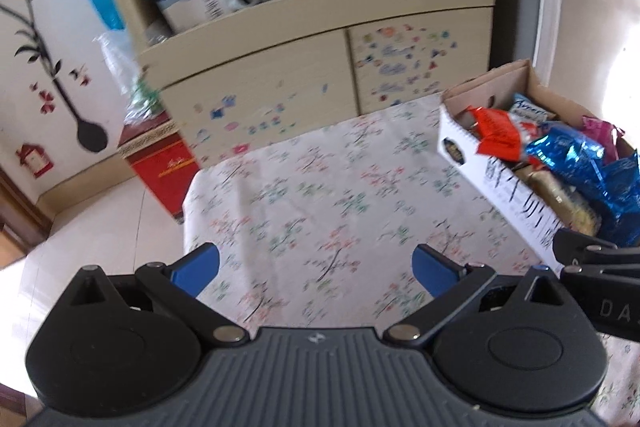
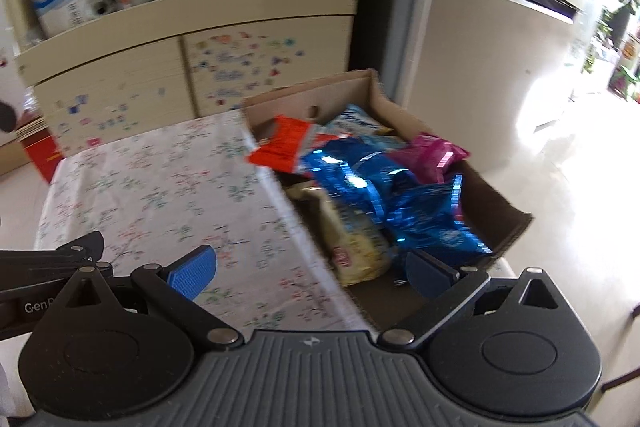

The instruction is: Organize snacks

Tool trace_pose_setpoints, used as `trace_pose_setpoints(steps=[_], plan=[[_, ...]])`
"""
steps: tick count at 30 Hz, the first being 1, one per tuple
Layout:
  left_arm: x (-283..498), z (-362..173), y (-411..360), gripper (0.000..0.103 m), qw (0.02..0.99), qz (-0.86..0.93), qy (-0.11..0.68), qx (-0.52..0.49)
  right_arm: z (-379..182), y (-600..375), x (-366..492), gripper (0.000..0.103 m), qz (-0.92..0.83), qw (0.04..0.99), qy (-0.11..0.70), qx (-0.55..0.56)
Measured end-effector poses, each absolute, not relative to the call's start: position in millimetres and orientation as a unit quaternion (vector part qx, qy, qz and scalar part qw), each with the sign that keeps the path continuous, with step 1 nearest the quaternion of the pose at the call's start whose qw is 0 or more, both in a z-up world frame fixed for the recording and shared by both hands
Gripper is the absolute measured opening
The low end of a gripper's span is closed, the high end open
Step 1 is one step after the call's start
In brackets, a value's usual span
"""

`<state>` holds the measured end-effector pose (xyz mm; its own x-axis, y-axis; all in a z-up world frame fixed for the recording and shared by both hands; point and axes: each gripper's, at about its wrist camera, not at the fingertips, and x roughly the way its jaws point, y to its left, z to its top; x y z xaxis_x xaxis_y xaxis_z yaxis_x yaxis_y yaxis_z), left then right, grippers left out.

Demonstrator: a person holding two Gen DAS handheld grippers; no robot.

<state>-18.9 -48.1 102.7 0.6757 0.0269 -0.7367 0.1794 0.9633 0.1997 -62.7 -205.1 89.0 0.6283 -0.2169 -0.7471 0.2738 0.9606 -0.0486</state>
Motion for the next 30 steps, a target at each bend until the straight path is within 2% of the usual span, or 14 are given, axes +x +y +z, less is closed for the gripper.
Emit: trace_pose_setpoints(steps=[7,19,30], plan=[[-34.9,90.3,-9.6,0.102,0.899,-0.026,0.426,0.098,69.7,-181.5,-72.0,0.103,-0.085,0.901,0.423,0.041],[-45.2,72.7,36.3,0.102,0.889,0.002,0.455,0.050,4.7,-139.6,-75.1,0.103,-0.040,0.882,0.469,-0.006],[-48.9,63.5,41.1,0.102,0.884,-0.005,0.467,0.039,-33.9,-131.1,-59.0,0.103,-0.043,0.902,0.430,-0.012]])
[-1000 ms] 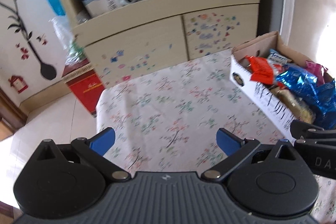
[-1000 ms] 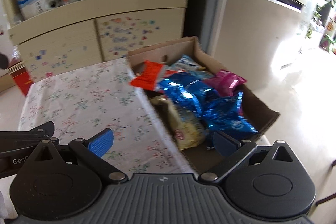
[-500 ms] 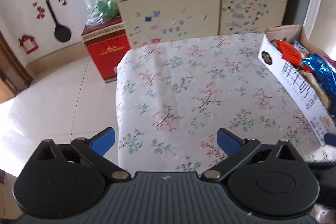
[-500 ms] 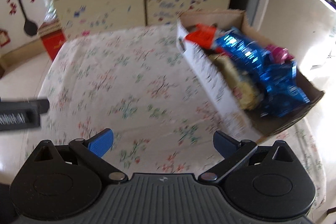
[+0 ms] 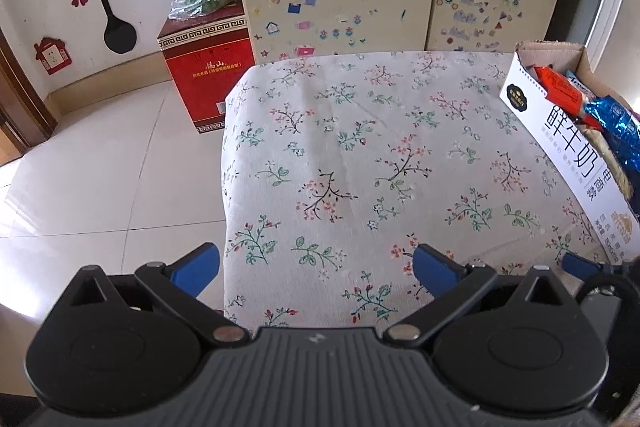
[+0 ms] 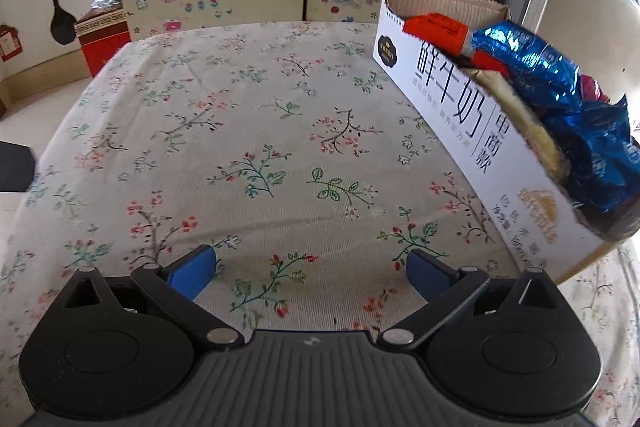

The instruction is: Organize snacks

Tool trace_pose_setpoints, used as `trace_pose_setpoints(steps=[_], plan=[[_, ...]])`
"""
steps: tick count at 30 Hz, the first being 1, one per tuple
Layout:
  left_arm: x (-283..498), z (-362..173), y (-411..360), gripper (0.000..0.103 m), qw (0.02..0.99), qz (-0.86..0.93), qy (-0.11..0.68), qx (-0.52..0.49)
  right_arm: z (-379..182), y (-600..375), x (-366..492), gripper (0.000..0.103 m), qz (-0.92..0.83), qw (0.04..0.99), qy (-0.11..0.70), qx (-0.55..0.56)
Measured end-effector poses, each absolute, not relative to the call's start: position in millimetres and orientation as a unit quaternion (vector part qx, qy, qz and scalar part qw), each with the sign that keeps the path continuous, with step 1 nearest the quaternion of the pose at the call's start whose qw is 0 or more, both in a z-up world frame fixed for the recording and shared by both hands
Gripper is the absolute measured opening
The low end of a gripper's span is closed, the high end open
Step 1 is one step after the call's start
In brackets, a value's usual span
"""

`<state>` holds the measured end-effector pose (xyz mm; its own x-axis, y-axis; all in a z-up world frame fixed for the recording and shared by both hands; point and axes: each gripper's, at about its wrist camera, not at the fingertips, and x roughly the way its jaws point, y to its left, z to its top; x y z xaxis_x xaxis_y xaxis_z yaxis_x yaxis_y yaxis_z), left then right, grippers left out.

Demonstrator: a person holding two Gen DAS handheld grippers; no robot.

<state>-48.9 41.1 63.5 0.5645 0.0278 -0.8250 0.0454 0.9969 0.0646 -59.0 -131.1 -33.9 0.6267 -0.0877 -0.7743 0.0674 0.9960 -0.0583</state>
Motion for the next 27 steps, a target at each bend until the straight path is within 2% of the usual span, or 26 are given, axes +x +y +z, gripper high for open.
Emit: trace_pose_setpoints(steps=[15,27], plan=[[-47.9,61.8,41.6,0.102,0.885,-0.008,0.465,0.037,-54.7,-123.0,-35.5,0.103,-0.040,0.945,0.326,-0.011],[-43.8,58.7,40.6,0.102,0.883,-0.005,0.468,0.038,-55.0,-121.9,-34.1,0.103,-0.040,0.945,0.324,-0.012]])
